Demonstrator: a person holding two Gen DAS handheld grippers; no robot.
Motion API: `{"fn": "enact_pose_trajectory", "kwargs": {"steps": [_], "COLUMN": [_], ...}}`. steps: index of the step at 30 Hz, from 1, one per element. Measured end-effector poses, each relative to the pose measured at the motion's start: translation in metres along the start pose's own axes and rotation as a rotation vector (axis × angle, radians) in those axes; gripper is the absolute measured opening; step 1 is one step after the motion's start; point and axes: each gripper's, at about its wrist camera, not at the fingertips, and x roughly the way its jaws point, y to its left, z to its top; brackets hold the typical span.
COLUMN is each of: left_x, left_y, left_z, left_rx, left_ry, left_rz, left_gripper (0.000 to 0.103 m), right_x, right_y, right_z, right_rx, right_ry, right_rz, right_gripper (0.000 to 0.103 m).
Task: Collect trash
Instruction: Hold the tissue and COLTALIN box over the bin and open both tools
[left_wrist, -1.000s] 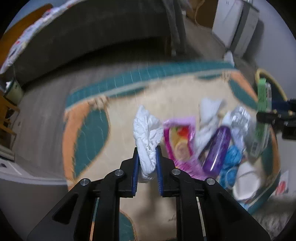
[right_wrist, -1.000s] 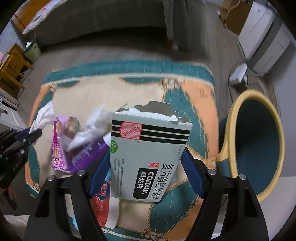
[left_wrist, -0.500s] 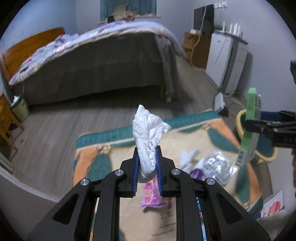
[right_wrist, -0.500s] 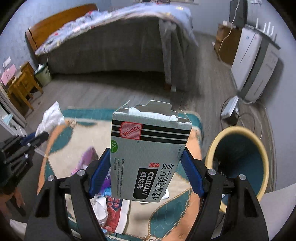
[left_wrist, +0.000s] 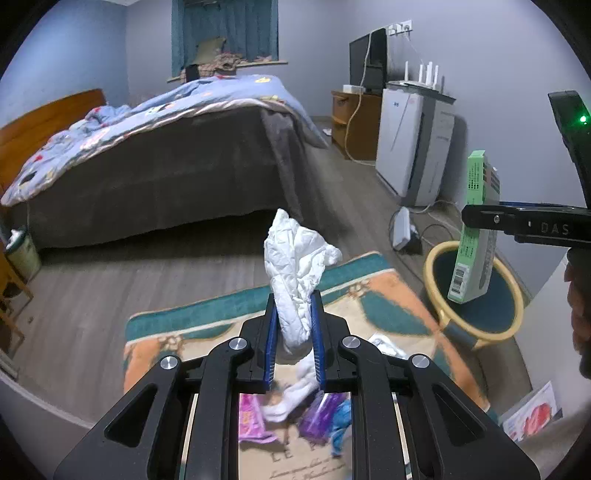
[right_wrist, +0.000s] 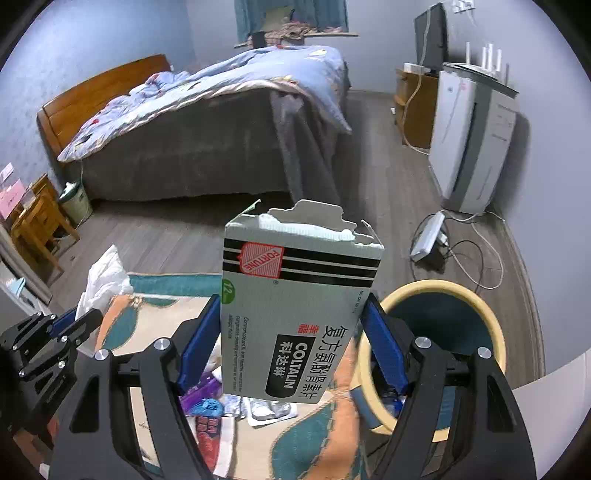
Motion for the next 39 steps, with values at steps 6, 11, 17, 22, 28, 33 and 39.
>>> {"fn": "enact_pose_trajectory", "kwargs": {"steps": [6, 11, 17, 22, 28, 33, 39], "left_x": [0.005, 0.012, 0.021, 0.028, 0.036, 0.041, 0.049], "left_y": [-0.023, -0.046, -0.074, -0.091, -0.114, -0.131, -0.150], "left_z": [0.009, 0.013, 0.016, 0.020, 0.023, 0.024, 0.023], "left_rx": [0.021, 0.050, 0.089, 0.106, 0.130, 0.153, 0.173], "left_ry": [-0.015, -0.020, -0.018, -0.015, -0.014, -0.009, 0.005], "left_rz": [-0.022, -0.042, -0.059, -0.076, -0.098, -0.115, -0.140], "left_gripper": [0.018, 0.018, 0.018, 0.018, 0.018, 0.018, 0.018], "right_x": [-0.004, -0.006, -0.007, -0.008, -0.004, 0.001, 0.010], "right_y": [-0.031, -0.055, -0.086, -0.111, -0.139, -0.157, -0.177], "right_z": [-0.002, -0.006, -0.008, -0.010, -0.013, -0.019, -0.025], "right_rx": [0.032, 0.056, 0.101, 0.133, 0.176, 0.208, 0.232], "right_ry": [-0.009, -0.010, -0.013, -0.014, -0.005, 0.012, 0.038], "right_rz": [-0.025, -0.057, -0.083, -0.108, -0.141, -0.171, -0.206], "right_gripper": [0.074, 0.074, 0.074, 0.074, 0.074, 0.074, 0.074]}}
